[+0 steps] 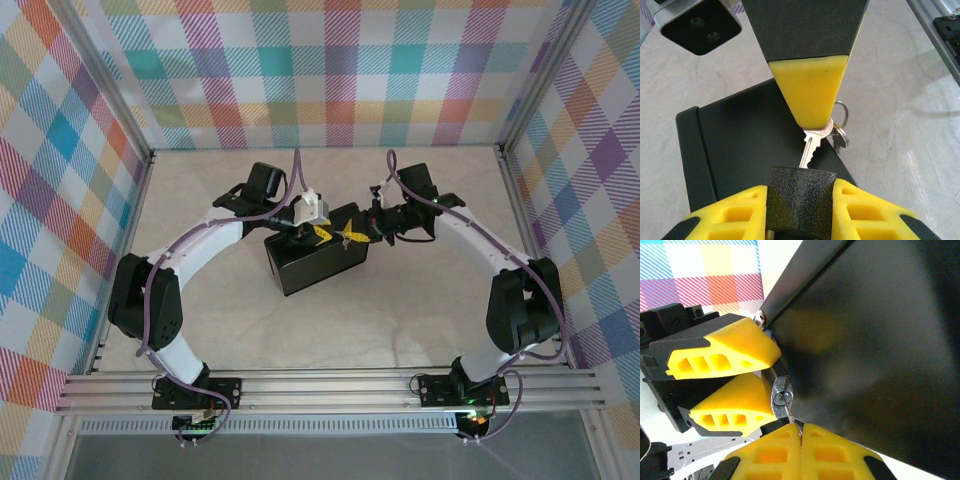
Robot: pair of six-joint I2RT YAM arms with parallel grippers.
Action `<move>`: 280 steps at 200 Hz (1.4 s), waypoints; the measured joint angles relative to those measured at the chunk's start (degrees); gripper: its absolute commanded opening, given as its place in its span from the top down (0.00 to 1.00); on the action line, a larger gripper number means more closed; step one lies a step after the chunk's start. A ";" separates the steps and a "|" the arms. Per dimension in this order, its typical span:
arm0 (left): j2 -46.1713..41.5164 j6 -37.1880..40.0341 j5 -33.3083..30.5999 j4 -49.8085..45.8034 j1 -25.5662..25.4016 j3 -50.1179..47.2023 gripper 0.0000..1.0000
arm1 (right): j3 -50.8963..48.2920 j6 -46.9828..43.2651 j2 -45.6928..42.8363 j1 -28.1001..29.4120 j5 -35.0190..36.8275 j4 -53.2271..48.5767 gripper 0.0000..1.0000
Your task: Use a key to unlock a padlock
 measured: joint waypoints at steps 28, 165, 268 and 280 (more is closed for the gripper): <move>-0.09 -0.33 -0.63 0.17 0.26 0.00 0.88 | 1.88 0.90 1.14 0.55 0.66 -1.01 1.00; -2.03 -1.51 -2.99 3.06 1.07 -2.67 0.88 | -1.84 12.61 1.81 0.83 -1.75 9.92 1.00; -0.68 -0.39 -1.60 -2.29 1.86 0.39 0.87 | -2.89 21.09 1.14 1.60 -2.47 13.35 1.00; -0.44 0.17 -1.05 -3.04 1.86 0.66 0.87 | -2.69 20.59 0.24 2.36 -0.13 11.37 1.00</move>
